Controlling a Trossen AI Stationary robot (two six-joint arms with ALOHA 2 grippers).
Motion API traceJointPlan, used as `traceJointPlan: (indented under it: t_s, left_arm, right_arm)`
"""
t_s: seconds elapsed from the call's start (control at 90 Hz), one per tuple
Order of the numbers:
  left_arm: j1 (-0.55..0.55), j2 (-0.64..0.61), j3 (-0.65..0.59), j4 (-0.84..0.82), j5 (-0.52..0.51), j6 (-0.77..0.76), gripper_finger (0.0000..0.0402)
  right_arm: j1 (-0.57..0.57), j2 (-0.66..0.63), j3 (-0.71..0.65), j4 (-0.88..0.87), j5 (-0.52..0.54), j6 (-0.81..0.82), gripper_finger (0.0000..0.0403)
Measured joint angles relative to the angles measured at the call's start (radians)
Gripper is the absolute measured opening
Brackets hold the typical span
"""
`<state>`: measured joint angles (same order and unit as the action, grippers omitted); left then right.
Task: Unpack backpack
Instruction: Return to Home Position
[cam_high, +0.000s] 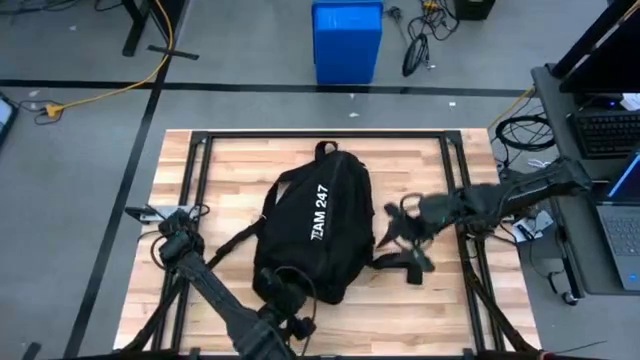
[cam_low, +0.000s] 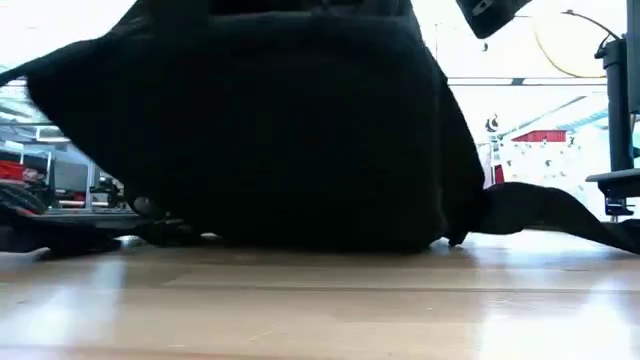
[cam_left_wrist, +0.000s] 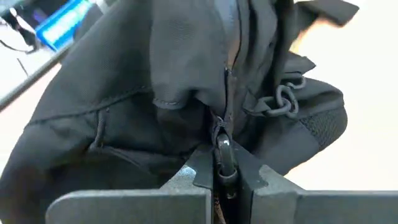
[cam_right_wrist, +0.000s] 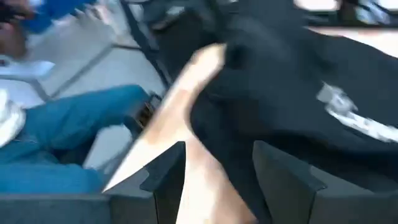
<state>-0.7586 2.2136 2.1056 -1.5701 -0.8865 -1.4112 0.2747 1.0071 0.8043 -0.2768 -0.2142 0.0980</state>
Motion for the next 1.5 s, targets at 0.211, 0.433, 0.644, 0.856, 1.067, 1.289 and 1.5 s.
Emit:
traceJointPlan:
  t_s: [0.211,0.433,0.644,0.856,1.067,1.289,1.5]
  left_arm:
    - [0.078,-0.041,0.033,0.022,-0.032,0.183,0.0001]
    - [0.167,-0.053,0.074,0.086,-0.055,0.389,0.0001]
    - [0.23,-0.053,0.08,0.251,-0.077,0.605,0.0001]
    - [0.249,-0.053,0.08,0.289,-0.076,0.668,0.0001]
    - [0.25,-0.053,0.08,0.269,-0.088,0.666,0.0001]
    - [0.265,-0.052,0.029,0.21,-0.308,0.657,0.0001]
    - [0.323,-0.054,-0.099,0.188,-0.324,0.547,0.0002]
  right_arm:
    - [0.151,0.132,-0.076,0.227,0.137,-0.011,0.0174]
    - [0.163,0.276,-0.076,0.312,0.368,-0.084,0.0174]
    - [0.134,0.353,-0.043,0.295,0.558,-0.118,0.0174]
    - [0.101,0.402,-0.032,0.291,0.59,-0.062,0.0155]
    - [0.101,0.412,-0.032,0.28,0.733,-0.109,0.0027]
    - [0.062,0.403,-0.032,0.291,0.854,-0.192,0.0001]
    - [-0.002,0.405,-0.032,0.235,0.849,-0.208,0.0]
